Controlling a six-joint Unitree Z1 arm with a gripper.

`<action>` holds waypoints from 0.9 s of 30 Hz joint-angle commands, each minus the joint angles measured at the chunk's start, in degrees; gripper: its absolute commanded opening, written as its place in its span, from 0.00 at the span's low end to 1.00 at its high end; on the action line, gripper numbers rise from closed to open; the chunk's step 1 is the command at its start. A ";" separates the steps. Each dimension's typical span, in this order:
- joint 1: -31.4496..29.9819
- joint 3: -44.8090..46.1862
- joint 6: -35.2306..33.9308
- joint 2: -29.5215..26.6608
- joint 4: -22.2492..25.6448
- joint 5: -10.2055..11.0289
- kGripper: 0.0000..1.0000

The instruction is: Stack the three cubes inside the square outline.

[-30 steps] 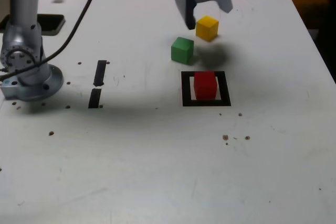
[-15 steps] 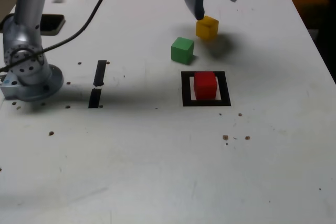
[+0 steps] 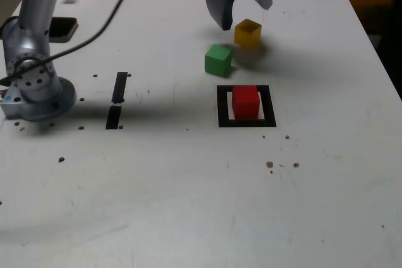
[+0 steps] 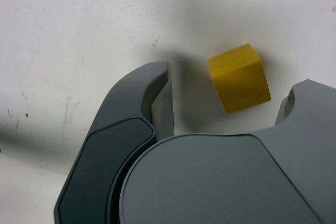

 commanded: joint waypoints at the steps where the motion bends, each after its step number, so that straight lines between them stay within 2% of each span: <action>1: 0.62 -0.75 -0.11 1.03 -0.03 -0.52 0.83; 27: 4.04 -6.70 0.27 9.94 -0.16 -2.33 0.83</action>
